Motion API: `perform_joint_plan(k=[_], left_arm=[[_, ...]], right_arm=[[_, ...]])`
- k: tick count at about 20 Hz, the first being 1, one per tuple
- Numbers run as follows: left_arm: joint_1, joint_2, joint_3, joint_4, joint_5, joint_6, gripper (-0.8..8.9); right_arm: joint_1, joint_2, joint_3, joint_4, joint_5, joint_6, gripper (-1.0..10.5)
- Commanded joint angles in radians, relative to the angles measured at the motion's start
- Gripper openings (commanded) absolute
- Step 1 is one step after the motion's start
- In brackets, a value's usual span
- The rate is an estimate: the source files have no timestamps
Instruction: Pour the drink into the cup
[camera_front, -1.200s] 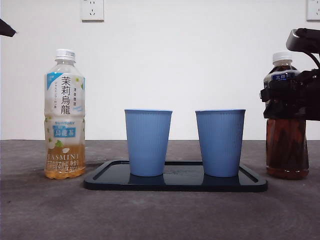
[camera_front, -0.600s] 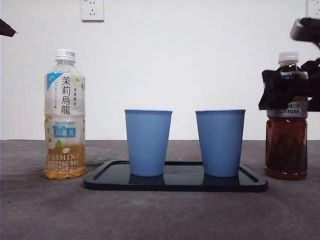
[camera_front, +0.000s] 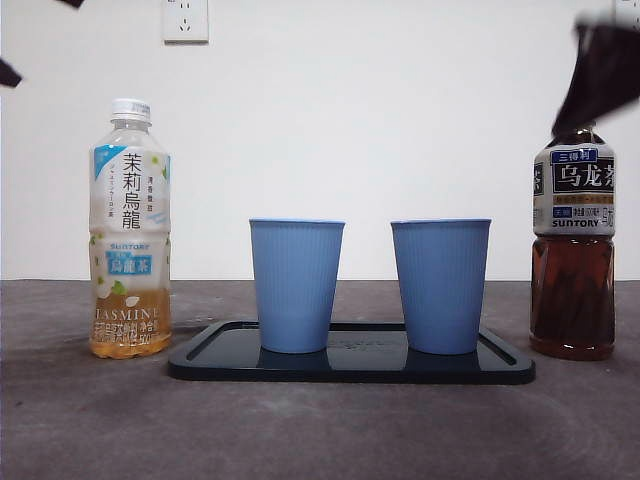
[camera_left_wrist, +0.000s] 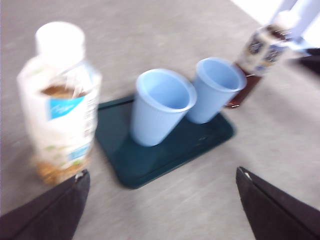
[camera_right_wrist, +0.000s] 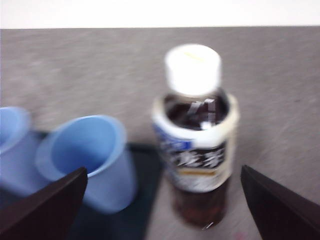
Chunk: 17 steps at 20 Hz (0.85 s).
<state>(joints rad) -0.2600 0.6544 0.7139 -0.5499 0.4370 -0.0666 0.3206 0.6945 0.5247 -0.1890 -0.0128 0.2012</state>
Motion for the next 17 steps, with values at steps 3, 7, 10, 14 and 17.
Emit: perform_joint_plan(k=[3, 7, 10, 14, 17], left_arm=[[-0.004, 0.006, -0.003, 0.011, -0.045, -0.013, 4.63], [-0.004, 0.006, -0.045, 0.043, -0.101, -0.043, 4.63], [-0.008, 0.013, -0.106, 0.131, -0.172, -0.086, 4.63], [-0.024, 0.076, -0.209, 0.317, -0.209, -0.137, 4.64], [-0.045, 0.169, -0.283, 0.473, -0.254, -0.136, 4.64]], right_arm=[[0.031, -0.107, 0.149, -0.393, -0.049, 0.045, 4.9], [0.038, -0.204, 0.229, -0.587, -0.078, 0.022, 4.9], [0.038, -0.297, 0.251, -0.65, -0.128, 0.023, 4.9], [0.038, -0.38, 0.251, -0.653, -0.156, 0.024, 4.9], [0.038, -0.391, 0.251, -0.654, -0.155, 0.023, 4.9]])
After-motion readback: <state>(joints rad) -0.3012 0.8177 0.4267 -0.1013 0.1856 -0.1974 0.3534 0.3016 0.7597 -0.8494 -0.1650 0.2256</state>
